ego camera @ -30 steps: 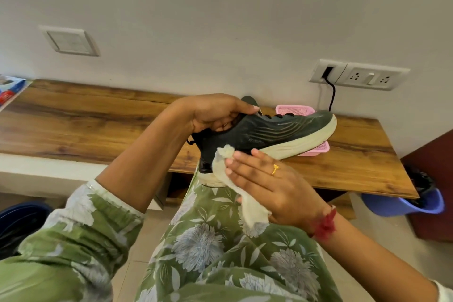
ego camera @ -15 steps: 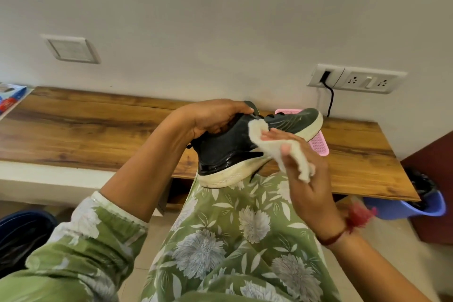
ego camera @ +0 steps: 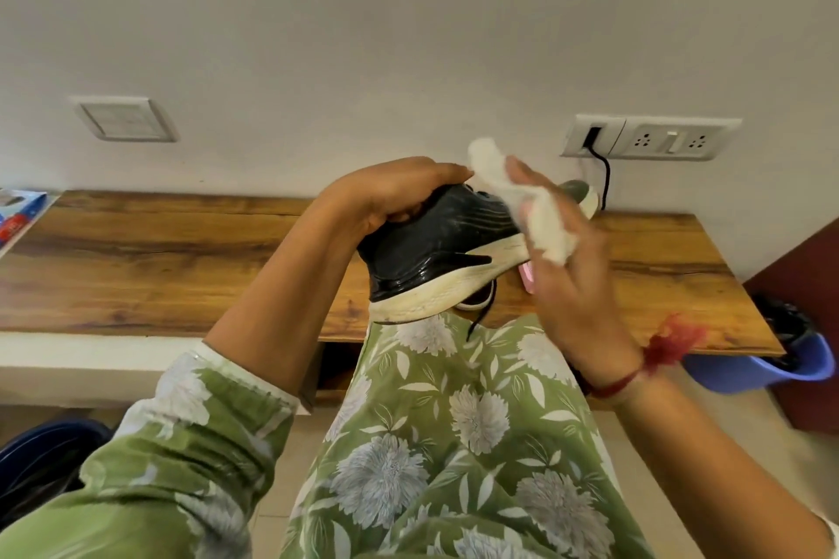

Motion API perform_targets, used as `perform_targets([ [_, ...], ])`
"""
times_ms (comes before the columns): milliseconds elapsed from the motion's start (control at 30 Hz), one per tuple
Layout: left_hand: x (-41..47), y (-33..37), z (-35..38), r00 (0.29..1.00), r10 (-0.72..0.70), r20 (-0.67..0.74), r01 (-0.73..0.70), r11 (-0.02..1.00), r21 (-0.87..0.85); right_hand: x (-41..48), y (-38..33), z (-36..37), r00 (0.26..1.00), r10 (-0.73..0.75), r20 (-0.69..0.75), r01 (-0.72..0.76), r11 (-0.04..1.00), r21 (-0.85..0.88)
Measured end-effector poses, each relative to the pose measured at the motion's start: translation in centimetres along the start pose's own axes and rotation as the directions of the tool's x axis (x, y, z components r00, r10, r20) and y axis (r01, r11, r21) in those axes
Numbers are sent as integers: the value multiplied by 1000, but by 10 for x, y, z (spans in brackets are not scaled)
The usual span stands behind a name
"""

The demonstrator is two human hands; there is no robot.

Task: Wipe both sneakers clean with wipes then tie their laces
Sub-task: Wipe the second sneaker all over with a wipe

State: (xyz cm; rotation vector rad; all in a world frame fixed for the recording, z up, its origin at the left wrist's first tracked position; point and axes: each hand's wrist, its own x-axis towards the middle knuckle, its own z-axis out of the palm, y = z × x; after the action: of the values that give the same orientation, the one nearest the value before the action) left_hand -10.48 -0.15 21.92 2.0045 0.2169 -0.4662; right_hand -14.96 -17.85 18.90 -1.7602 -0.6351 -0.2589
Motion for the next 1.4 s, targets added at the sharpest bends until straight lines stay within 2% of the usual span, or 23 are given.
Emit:
perform_targets([
  [33, 0, 2, 1, 1000, 17, 3, -17, 1000, -14, -3, 8, 6, 983, -133, 125, 157, 965, -208],
  [100, 0, 4, 2, 999, 35, 6, -35, 998, -60, -6, 24, 13, 904, -278, 325, 409, 785, -465],
  [167, -1, 7, 1, 999, 34, 1, -34, 997, -73, -9, 33, 18, 854, -306, 420, 507, 670, -543],
  [300, -5, 4, 0, 998, 21, 63, -16, 996, -92, 0, 41, 3, 741, -395, 543, 665, 545, -511],
  [333, -5, 2, 1, 996, 19, 90, -9, 994, -111, 5, 42, -3, 746, -401, 531, 661, 543, -518],
  [433, -6, 0, 4, 993, 9, 115, 8, 989, -147, 8, 38, -8, 806, -362, 469, 582, 633, -511],
  [500, -4, 0, 5, 995, 7, 99, 3, 994, -109, -3, 36, 0, 743, -411, 528, 655, 610, -446],
  [567, -3, 0, 5, 995, 14, 99, -5, 996, -92, -10, 38, 5, 653, -451, 609, 749, 507, -427],
  [600, -3, 1, 6, 995, 18, 102, -7, 995, -100, -7, 39, 2, 645, -457, 613, 760, 470, -449],
  [700, -3, 4, 4, 994, 52, 99, -41, 993, -110, 4, 38, -6, 751, -426, 504, 660, 518, -544],
  [733, -2, 4, 2, 993, 67, 99, -56, 992, -112, 4, 37, -3, 752, -421, 508, 658, 529, -535],
  [833, -3, 4, 2, 990, 87, 107, -78, 994, -82, -5, 34, 5, 628, -478, 614, 775, 450, -443],
  [867, -3, 3, 2, 989, 88, 117, -79, 993, -85, -3, 35, 2, 622, -477, 621, 781, 439, -445],
  [967, -7, 3, 4, 988, 77, 133, -58, 988, -145, 9, 38, -8, 733, -432, 525, 678, 523, -516],
  [1000, -7, 2, 4, 988, 70, 135, -52, 990, -130, 7, 38, -6, 732, -427, 531, 677, 536, -504],
  [1100, -9, 3, 7, 982, 41, 183, -28, 997, -76, -11, 38, 9, 597, -428, 679, 778, 515, -359],
  [1133, -8, 1, 8, 981, 38, 192, -26, 998, -65, -15, 35, 9, 598, -411, 688, 754, 579, -309],
  [1167, -8, 0, 9, 982, 43, 185, -31, 997, -66, -15, 29, 6, 665, -378, 644, 664, 694, -278],
  [1233, -6, -4, 9, 985, 53, 163, -41, 996, -75, -8, 16, -4, 878, -271, 394, 367, 910, -191],
  [1267, -5, -5, 8, 987, 45, 156, -36, 997, -63, -2, 10, -11, 954, -183, 237, 216, 969, -119],
  [1333, -5, -7, 5, 989, 16, 147, -12, 1000, -29, 9, -4, -21, 997, 61, 41, -63, 998, 29],
  [1367, -6, -7, 5, 989, 5, 147, 0, 1000, -30, 13, -9, -24, 980, 196, 29, -198, 970, 141],
  [1400, -6, -7, 5, 989, 1, 148, 2, 1000, -22, 16, -10, -28, 943, 322, 82, -332, 904, 271],
])
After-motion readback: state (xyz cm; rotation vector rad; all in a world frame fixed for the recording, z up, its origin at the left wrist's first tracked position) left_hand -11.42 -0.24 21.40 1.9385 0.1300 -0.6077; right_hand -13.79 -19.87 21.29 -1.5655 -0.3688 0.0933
